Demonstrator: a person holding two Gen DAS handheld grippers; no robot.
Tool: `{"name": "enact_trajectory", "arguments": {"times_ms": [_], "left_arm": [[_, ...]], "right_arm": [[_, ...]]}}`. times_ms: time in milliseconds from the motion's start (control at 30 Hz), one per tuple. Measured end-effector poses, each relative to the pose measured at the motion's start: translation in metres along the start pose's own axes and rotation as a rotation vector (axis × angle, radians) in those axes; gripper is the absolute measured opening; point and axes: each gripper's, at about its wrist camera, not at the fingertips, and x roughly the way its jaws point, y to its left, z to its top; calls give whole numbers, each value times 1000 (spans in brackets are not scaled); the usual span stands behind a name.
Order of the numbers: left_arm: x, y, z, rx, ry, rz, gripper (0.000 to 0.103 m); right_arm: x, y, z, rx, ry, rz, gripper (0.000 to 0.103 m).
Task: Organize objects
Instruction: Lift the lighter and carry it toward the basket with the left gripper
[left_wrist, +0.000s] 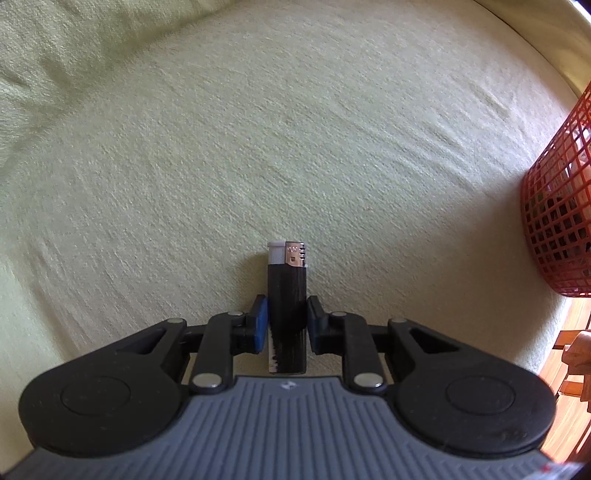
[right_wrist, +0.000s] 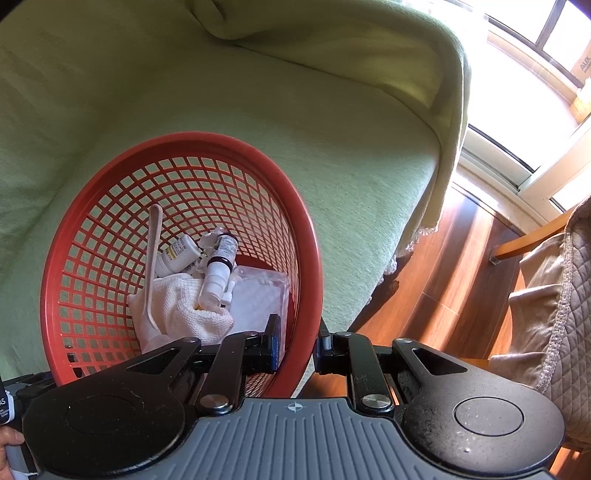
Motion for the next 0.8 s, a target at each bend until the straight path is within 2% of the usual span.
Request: {"name": "enact_trajectory", "arguments": {"times_ms": [167, 400, 800], "left_arm": [[-15, -1, 2, -15, -28, -26, 18], [-58, -9, 19, -20, -99, -68, 18], [-141, -50, 38, 47, -198, -164, 18]], "right_arm": [[0, 5, -1, -22, -6, -23, 14], [-1, 14, 1, -51, -23, -45, 13], [-1, 20, -6, -78, -47, -63, 13]]}}
